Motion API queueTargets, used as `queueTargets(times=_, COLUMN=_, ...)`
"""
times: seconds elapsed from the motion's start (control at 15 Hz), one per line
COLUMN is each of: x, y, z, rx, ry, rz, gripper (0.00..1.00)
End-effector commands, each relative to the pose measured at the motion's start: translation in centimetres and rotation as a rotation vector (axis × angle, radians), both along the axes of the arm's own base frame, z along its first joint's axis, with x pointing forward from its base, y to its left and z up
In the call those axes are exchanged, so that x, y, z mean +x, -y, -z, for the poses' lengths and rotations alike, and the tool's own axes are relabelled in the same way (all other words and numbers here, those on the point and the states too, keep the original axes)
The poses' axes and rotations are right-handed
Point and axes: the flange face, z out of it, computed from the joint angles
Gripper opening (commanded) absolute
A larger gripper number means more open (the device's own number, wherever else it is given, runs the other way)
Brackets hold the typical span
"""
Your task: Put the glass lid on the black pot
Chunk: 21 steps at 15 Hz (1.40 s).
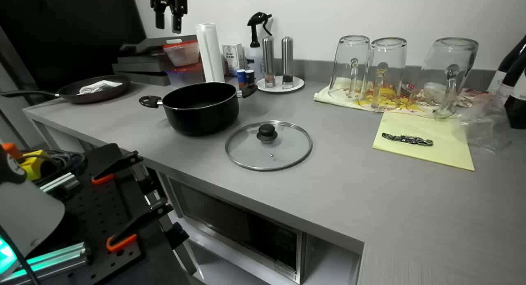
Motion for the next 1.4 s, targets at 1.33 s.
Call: queueTargets(times=1.33, x=4.7, y=11.7, z=4.7, rx=0.003, ry=0.022, rz=0.265, gripper=1.00)
